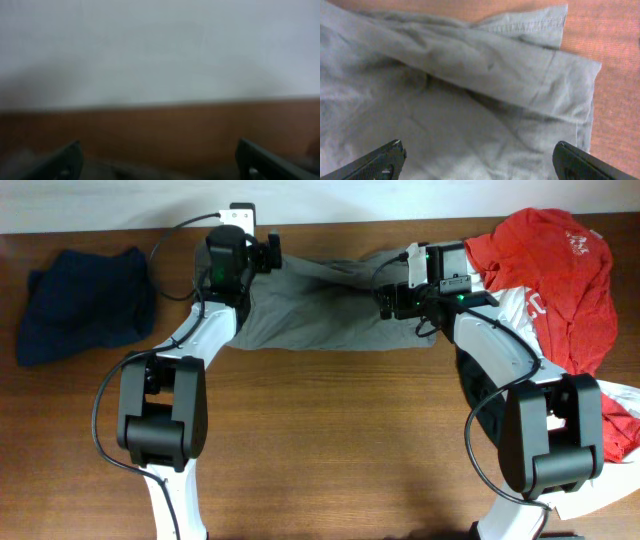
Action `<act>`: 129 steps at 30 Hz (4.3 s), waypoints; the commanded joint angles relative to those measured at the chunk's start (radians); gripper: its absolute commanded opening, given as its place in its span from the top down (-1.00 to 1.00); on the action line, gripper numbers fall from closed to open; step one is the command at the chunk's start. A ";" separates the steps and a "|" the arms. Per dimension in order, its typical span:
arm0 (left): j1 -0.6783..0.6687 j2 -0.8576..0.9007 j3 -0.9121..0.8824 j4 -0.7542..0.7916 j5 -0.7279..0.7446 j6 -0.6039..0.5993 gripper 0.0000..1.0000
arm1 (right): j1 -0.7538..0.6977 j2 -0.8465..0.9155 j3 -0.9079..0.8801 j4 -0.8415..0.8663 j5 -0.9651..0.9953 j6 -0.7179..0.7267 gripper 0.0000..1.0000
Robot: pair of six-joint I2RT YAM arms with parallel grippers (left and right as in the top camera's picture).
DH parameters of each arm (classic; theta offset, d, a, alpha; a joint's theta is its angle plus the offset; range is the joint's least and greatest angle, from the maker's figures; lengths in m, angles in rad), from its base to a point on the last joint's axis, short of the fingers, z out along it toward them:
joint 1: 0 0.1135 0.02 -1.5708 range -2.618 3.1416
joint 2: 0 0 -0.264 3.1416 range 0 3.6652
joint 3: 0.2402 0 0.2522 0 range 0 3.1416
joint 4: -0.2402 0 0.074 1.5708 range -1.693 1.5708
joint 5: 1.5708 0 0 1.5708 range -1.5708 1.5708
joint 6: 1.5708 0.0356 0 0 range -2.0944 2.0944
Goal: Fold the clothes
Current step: 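Lay the folded edge down at the top and release both grippers, then grasp the left and right ends of the folded shorts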
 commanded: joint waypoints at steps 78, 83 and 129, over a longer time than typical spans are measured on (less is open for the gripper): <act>0.276 -0.195 0.050 -0.856 0.292 0.002 -0.01 | -0.202 0.376 0.558 -0.554 -0.384 -0.072 0.92; 0.307 -0.194 0.050 -0.855 0.285 0.002 -0.01 | -0.202 0.431 0.558 -0.534 -0.387 -0.072 0.92; 0.327 0.154 0.050 -0.589 0.425 0.002 -0.69 | -0.203 0.540 0.551 -0.541 -0.333 -0.039 0.92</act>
